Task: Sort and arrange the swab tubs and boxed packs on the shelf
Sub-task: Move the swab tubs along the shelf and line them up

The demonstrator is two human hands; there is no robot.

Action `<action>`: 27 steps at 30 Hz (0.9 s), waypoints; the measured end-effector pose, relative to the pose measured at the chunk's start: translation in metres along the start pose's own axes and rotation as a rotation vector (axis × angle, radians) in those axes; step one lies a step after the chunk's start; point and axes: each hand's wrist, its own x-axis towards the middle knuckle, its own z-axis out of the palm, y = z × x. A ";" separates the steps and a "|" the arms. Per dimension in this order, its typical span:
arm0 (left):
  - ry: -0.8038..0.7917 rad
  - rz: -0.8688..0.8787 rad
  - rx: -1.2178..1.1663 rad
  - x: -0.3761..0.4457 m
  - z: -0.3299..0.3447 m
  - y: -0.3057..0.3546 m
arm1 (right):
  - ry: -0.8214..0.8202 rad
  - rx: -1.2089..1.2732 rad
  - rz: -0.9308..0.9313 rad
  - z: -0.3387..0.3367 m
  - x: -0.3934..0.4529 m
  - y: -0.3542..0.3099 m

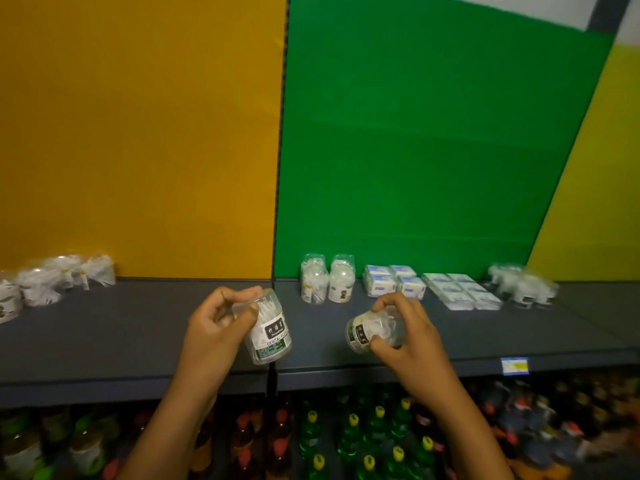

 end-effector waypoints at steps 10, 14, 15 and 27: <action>-0.148 0.033 0.024 -0.024 0.168 -0.039 | 0.070 -0.093 0.054 -0.132 -0.024 0.097; -0.198 0.025 -0.015 -0.031 0.219 -0.047 | 0.107 -0.145 0.068 -0.176 -0.031 0.122; -0.218 0.025 -0.025 -0.033 0.231 -0.048 | 0.120 -0.164 0.062 -0.186 -0.032 0.127; -0.356 -0.025 -0.163 -0.013 0.337 -0.086 | 0.232 -0.241 0.155 -0.253 -0.023 0.205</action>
